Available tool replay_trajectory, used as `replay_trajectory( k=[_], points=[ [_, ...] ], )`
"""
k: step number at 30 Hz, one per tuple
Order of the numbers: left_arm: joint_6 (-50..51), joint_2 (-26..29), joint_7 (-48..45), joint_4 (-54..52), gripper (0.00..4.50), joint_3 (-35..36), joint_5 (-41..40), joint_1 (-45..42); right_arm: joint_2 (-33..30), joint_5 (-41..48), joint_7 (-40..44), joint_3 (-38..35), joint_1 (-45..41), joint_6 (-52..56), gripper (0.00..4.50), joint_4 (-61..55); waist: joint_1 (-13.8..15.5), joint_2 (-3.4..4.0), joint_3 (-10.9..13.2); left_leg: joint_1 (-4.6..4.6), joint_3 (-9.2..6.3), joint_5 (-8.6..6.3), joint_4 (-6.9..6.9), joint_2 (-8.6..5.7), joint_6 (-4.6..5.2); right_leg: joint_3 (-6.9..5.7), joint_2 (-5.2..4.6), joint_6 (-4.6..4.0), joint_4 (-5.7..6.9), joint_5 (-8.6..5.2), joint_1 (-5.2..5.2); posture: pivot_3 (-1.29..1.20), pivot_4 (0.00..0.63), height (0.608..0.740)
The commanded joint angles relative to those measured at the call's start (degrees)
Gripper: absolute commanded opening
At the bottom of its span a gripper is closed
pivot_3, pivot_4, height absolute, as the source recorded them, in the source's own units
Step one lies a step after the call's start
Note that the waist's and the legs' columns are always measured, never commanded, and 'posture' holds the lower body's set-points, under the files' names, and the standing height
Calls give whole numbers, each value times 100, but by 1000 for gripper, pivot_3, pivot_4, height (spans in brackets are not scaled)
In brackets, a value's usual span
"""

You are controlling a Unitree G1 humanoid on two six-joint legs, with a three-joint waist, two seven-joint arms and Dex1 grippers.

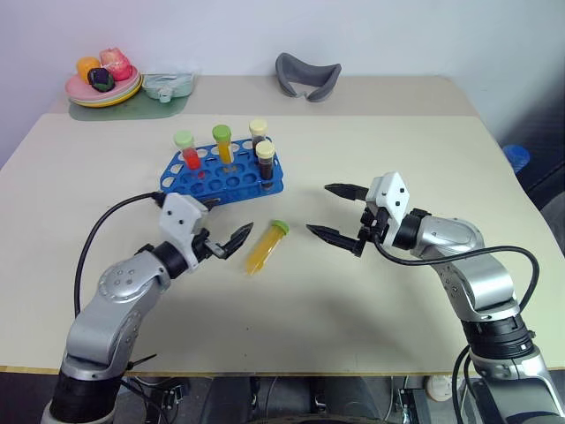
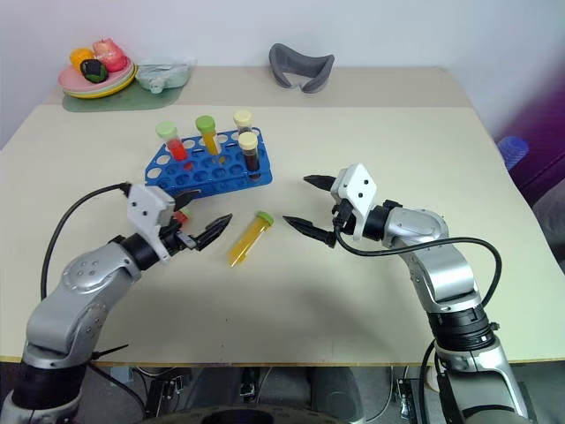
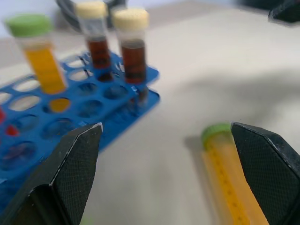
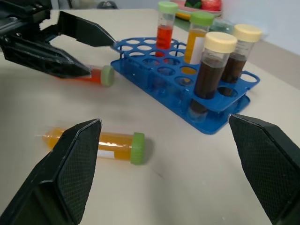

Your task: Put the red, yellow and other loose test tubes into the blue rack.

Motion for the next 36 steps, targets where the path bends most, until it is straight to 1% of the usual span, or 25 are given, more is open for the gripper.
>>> replay_trajectory(
  k=[1, 3, 5, 6, 7, 8, 9, 10, 11, 15, 20, 23, 27, 30, 36],
  points=[
    [1366, 114, 407, -550, 4500, -391, -22, -714, -278, -23, 252, -76, 16, -143, 4418, -174, 10, -2, -1, 0, -1, 0, 2, 1, 1, 0, 3, 1, 0, 0, 1, 0, 150, 735],
    [2294, 156, 539, -706, 4500, -649, -98, -1254, -582, -36, 576, -59, 178, -252, 4418, -199, 39, -2, -1, 1, -2, 0, 2, 1, 1, 1, 6, 1, 0, 0, 1, 0, 150, 735],
    [3201, 49, 669, -763, 4500, -676, -273, -1753, -873, -28, 886, -55, 344, -356, 4418, -245, 77, -2, 0, 1, -3, -1, 2, 0, 1, 1, 8, 1, -1, 0, 2, 0, 150, 735],
    [3980, -47, 655, -684, 4500, -668, -415, -2122, -1060, -5, 1084, -74, 461, -418, 4418, -275, 84, -3, 0, 0, -4, -1, 2, 0, 1, 1, 9, 1, -1, 0, 2, 0, 150, 735],
    [4692, -19, 587, -566, 4500, -807, -514, -2515, -1213, 19, 1243, -96, 561, -464, 4418, -296, 89, -6, 2, 0, -4, -1, 5, 0, 1, 2, 9, 1, 0, 0, 2, 0, 150, 735],
    [5155, 162, 497, -397, 4500, -1093, -644, -2885, -1319, 32, 1347, -117, 628, -506, 4418, -295, 86, -7, 3, -1, -6, 0, 8, -1, 1, 1, 11, 1, 0, 0, 3, 0, 150, 735],
    [5405, 313, 448, -263, 4500, -1308, -754, -3134, -1381, 41, 1410, -128, 663, -536, 4418, -287, 78, -8, 4, -3, -9, 0, 12, 0, 1, 1, 15, 1, 2, 0, 3, 0, 150, 735],
    [5460, 449, 395, -138, 4500, -1537, -867, -3348, -1408, 31, 1424, -147, 689, -583, 4418, -257, 60, -6, 2, -2, -11, 0, 16, 1, 1, 1, 17, 1, 4, 0, 4, 0, 150, 735],
    [5462, 467, 451, 26, 4500, -1657, -973, -3556, -1417, 12, 1418, -169, 707, -630, 4418, -202, 39, -6, 2, 4, -8, 0, 14, 0, 1, 6, 18, 1, 5, 0, 5, 0, 150, 735],
    [5462, 323, 737, 577, 4500, -1786, -1501, -4090, -1401, -42, 1413, -188, 727, -723, 4418, -83, 56, -8, 4, 7, -11, 2, 14, 3, -2, 8, 19, 0, 8, -1, 5, 0, 150, 735],
    [5462, 59, 1680, 1307, 4500, -2253, -2042, -4337, -1349, 51, 1301, -254, 819, -661, 4418, -173, 88, -9, 4, 5, -13, 1, 26, 1, -1, 8, 13, 1, 10, -1, 9, 0, 150, 735],
    [5462, -241, 2297, 1706, 4500, -2298, -2302, -4453, -1346, 58, 1267, -240, 839, -645, 4418, -200, 86, -10, 5, -1, -17, -1, 37, 1, 2, 6, 11, 1, 14, -1, 10, 0, 150, 735],
    [5462, -691, 3008, 2140, 4500, -2201, -2606, -4520, -1318, 81, 1224, -194, 818, -595, 4418, -243, 87, -9, 5, -6, -20, -2, 52, 1, 5, 3, 11, 1, 22, -1, 10, 0, 150, 735],
    [5462, -927, 3459, 2405, 4500, -2146, -2831, -4515, -1294, 84, 1193, -163, 797, -574, 4418, -260, 80, -9, 5, -5, -20, -3, 53, 1, 5, 4, 11, 1, 24, -1, 11, 0, 150, 735],
    [5462, -1114, 4209, 2855, 4500, -2157, -3103, -4485, -1256, 104, 1116, -159, 833, -528, 4418, -332, 84, -9, 4, -5, -20, -2, 56, 0, 5, 4, 11, 2, 26, -1, 10, 0, 150, 735]
  ],
)
